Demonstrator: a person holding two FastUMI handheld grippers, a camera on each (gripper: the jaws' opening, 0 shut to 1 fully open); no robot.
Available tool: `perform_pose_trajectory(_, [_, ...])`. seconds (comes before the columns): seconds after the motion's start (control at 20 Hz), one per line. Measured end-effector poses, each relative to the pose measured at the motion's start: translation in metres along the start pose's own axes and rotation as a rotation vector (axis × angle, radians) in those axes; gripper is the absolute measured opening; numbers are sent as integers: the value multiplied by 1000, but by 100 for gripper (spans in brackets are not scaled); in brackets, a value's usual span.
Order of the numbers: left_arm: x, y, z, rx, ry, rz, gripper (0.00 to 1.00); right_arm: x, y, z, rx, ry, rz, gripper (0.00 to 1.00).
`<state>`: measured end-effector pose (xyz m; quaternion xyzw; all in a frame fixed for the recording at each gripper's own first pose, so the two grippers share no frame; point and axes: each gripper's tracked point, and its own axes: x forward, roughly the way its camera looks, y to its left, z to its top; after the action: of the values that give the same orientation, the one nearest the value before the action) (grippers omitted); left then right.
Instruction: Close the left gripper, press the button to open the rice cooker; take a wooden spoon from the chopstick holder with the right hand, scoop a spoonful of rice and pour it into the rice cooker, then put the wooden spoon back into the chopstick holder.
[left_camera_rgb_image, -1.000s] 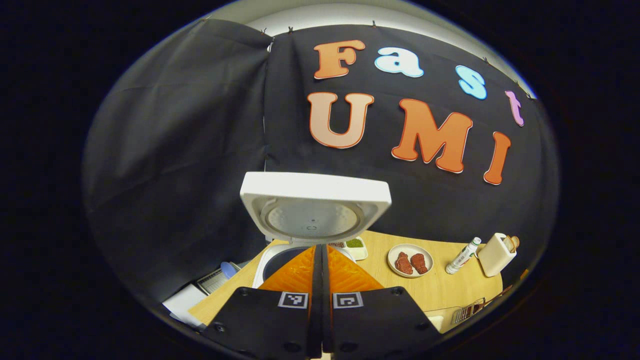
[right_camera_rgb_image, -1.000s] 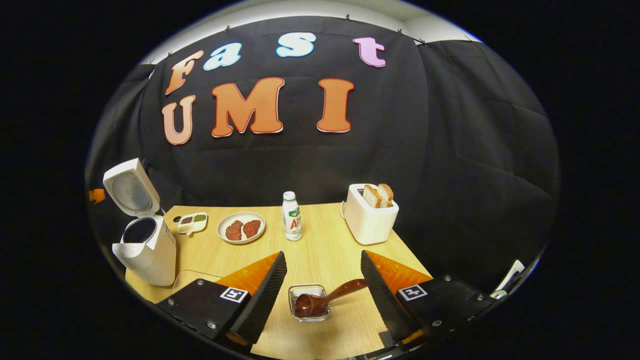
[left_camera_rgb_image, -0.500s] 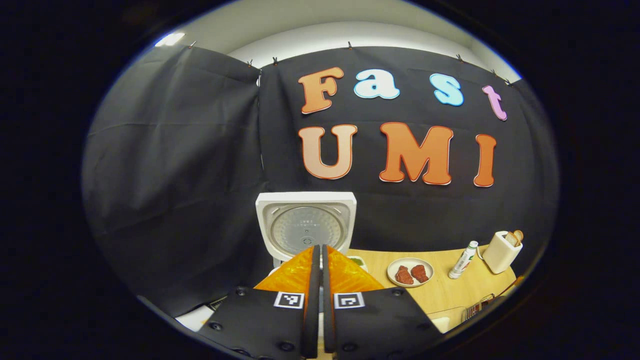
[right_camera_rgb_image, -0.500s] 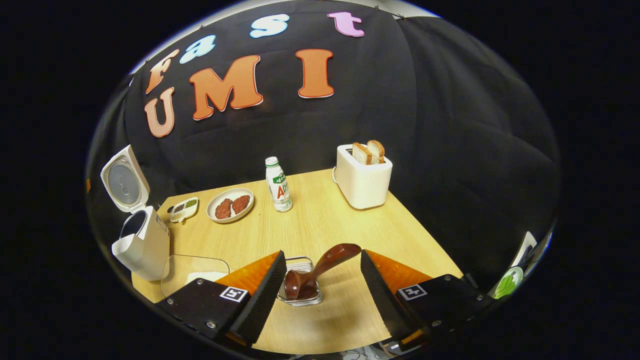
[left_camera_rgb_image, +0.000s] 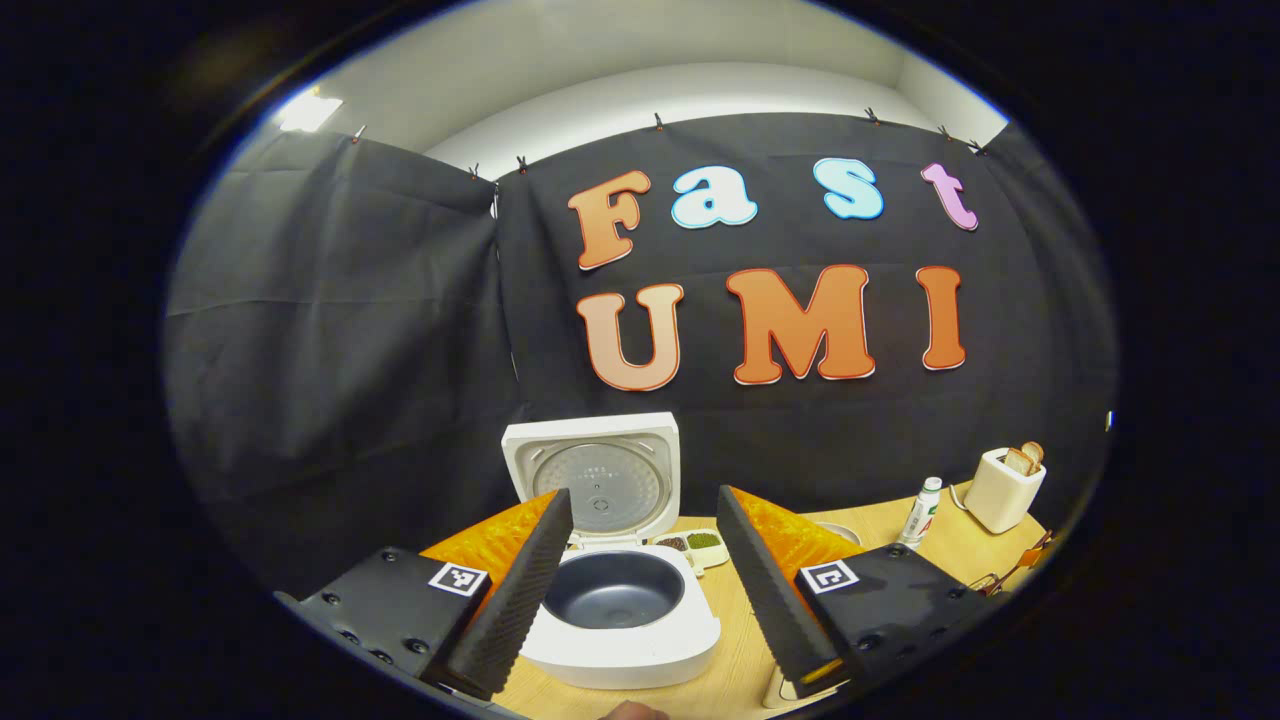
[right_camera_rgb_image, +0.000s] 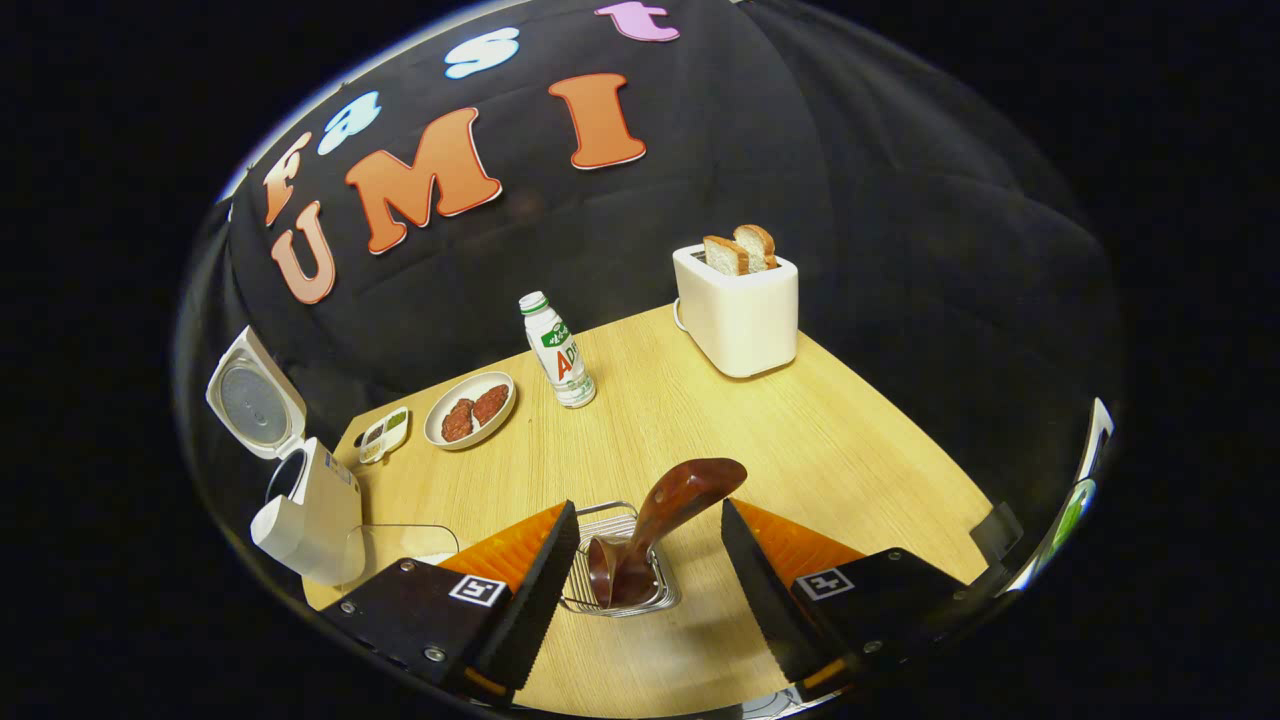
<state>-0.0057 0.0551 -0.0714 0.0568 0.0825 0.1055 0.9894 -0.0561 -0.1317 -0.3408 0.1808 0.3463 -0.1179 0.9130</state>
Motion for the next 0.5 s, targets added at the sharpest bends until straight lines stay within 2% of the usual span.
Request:
perform_pose_trajectory(0.15, [-7,-11,0,34,-1,-13,97,10,0,3,59,-22,12,83])
perform_pose_trajectory(0.2, [-9,-14,-3,44,6,-19,100,15,0,2,77,-20,19,76])
perform_pose_trajectory(0.35, [-14,-19,-7,58,24,-31,98,24,-1,-9,113,2,23,60])
perform_pose_trajectory(0.45, [-14,-21,-12,56,40,-39,96,26,4,-8,152,4,42,47])
perform_pose_trajectory(0.5, [-13,-22,-16,55,50,-41,98,25,7,-6,162,-6,50,34])
